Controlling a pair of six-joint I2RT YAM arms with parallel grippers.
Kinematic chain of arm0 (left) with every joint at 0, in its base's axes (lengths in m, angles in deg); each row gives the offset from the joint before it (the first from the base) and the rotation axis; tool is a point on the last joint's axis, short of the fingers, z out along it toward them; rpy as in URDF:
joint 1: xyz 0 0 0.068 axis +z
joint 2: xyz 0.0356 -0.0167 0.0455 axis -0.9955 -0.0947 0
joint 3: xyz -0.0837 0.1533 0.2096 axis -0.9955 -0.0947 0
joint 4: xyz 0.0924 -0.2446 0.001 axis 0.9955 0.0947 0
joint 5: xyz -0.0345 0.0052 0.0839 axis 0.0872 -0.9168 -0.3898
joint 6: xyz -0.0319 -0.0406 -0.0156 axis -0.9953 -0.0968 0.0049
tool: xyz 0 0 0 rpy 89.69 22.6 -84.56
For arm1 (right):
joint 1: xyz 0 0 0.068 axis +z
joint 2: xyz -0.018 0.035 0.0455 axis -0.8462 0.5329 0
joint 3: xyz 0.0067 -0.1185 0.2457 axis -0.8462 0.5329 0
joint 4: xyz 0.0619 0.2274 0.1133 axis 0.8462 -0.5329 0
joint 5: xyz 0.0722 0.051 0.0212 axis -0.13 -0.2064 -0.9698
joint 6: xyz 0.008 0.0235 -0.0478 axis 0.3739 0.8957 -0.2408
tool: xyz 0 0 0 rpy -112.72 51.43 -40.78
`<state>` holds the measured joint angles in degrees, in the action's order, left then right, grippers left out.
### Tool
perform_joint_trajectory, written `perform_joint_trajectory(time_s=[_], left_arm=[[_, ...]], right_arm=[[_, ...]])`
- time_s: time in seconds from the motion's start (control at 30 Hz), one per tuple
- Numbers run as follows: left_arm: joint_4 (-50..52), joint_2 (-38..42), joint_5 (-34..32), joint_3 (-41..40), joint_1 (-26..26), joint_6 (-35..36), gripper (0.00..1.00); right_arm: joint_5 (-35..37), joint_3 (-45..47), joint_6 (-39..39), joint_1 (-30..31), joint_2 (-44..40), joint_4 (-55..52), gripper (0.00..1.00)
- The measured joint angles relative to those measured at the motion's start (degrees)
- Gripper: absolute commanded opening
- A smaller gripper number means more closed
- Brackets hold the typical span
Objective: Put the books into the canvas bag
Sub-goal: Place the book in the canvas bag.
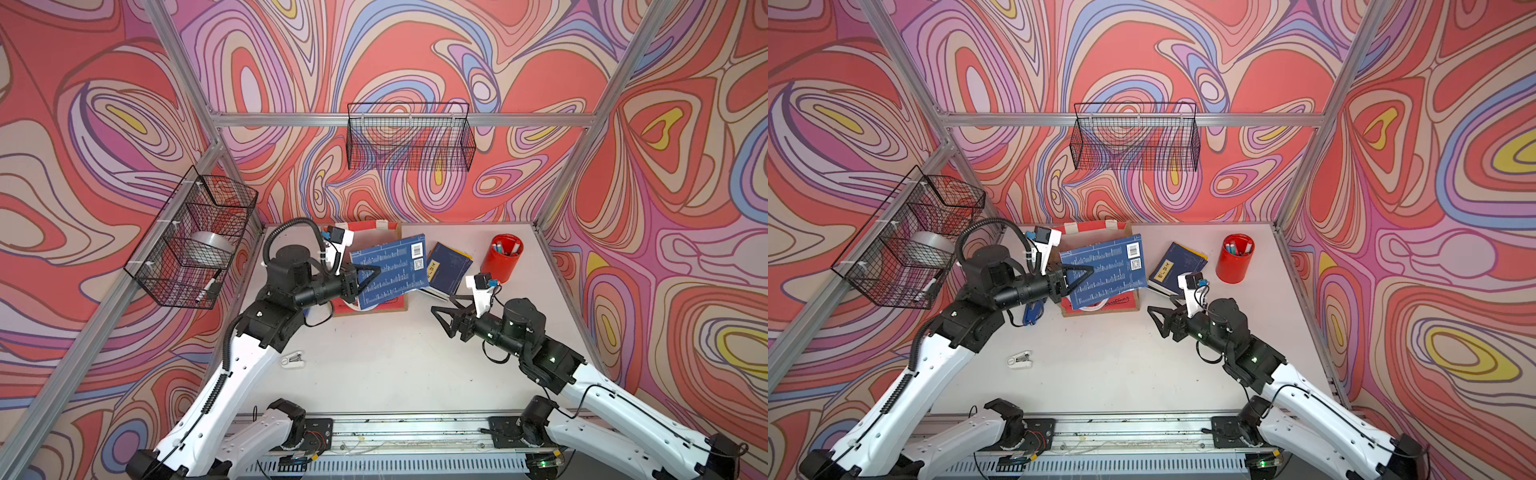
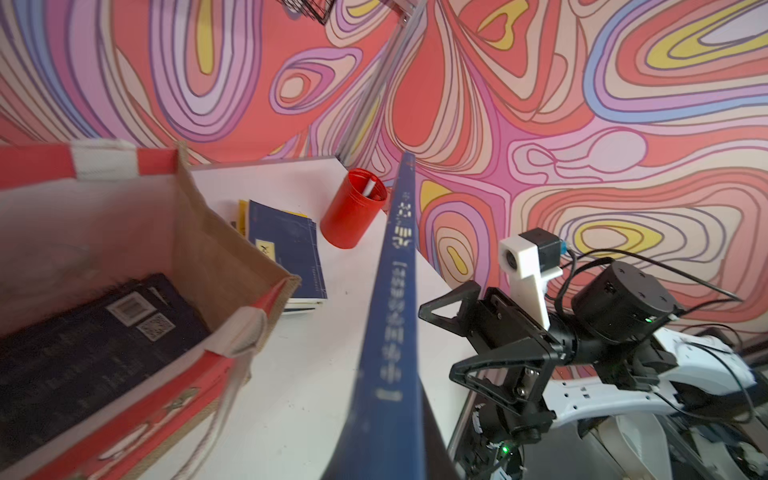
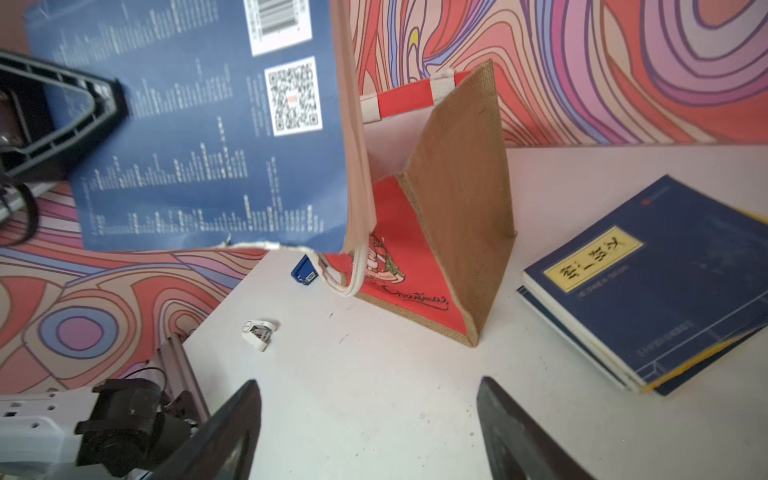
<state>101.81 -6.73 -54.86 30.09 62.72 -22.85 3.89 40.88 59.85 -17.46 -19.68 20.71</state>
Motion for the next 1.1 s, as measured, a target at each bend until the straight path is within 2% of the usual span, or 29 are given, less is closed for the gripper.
perform_joint_trajectory(time_s=[0.13,0.27,0.37,0.6,0.7,0.8,0.93,1.1], left_arm=[[13.2,-4.7,-4.4,12.3,3.5,2.7,0.00],[23.0,-8.8,-5.1,23.3,11.0,3.2,0.00],[26.2,-11.7,-5.4,27.8,14.8,3.2,0.00],[31.5,-21.5,-4.8,32.3,15.6,3.5,0.00],[32.3,-25.3,-4.9,32.5,15.6,3.7,0.00],[32.6,-27.7,-4.9,32.4,15.6,3.7,0.00],[32.4,-29.4,-4.0,32.4,15.6,3.6,0.00],[31.2,-32.1,-2.8,32.4,14.9,3.4,0.00]], right_arm=[[3.3,-13.3,-1.4,-0.3,12.6,-5.0,0.93],[5.9,-24.6,-3.1,-0.3,24.0,-8.7,0.95],[8.0,-32.6,-4.5,-0.5,32.0,-11.7,0.95],[13.9,-49.5,-7.2,-0.5,49.0,-18.2,0.95],[16.6,-54.0,-8.2,-0.6,54.0,-21.4,0.86],[18.3,-57.2,-9.2,-0.5,57.5,-23.8,0.69],[19.1,-59.1,-10.0,-0.6,58.2,-25.5,0.38],[19.6,-60.8,-9.3,-0.6,58.2,-26.6,0.11]])
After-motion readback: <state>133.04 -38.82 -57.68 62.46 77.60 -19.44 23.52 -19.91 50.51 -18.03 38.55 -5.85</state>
